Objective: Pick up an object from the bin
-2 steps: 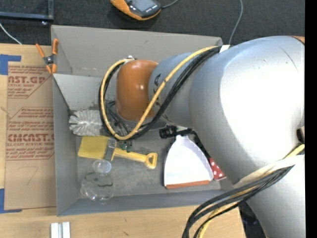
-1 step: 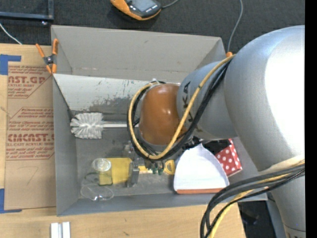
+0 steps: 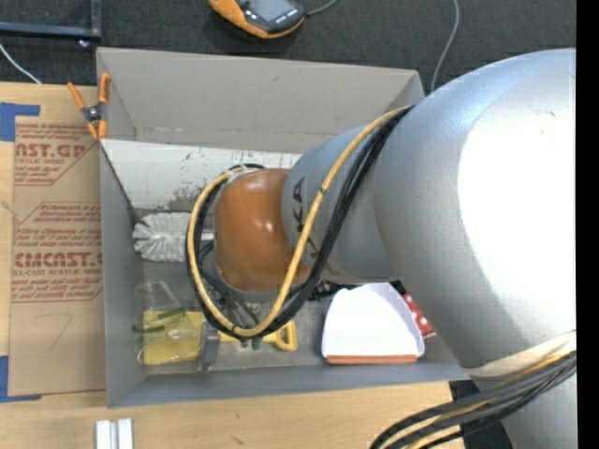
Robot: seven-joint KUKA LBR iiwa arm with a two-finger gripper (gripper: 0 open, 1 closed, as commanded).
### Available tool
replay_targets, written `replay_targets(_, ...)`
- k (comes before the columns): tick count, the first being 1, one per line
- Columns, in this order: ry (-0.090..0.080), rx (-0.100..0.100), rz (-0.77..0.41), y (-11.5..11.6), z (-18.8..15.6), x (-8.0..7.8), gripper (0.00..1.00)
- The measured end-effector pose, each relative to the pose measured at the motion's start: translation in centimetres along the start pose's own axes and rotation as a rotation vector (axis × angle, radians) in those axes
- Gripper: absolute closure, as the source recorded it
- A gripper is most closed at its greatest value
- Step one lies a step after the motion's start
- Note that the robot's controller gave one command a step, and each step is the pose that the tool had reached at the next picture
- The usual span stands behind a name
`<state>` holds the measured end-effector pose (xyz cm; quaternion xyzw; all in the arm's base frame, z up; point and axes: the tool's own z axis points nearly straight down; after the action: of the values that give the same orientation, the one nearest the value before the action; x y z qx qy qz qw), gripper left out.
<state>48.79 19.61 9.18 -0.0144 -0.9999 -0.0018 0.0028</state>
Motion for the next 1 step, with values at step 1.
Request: replay_targets(1, -0.003, 0.004, -0.104, -0.17, 2.18, -0.63, 1.00)
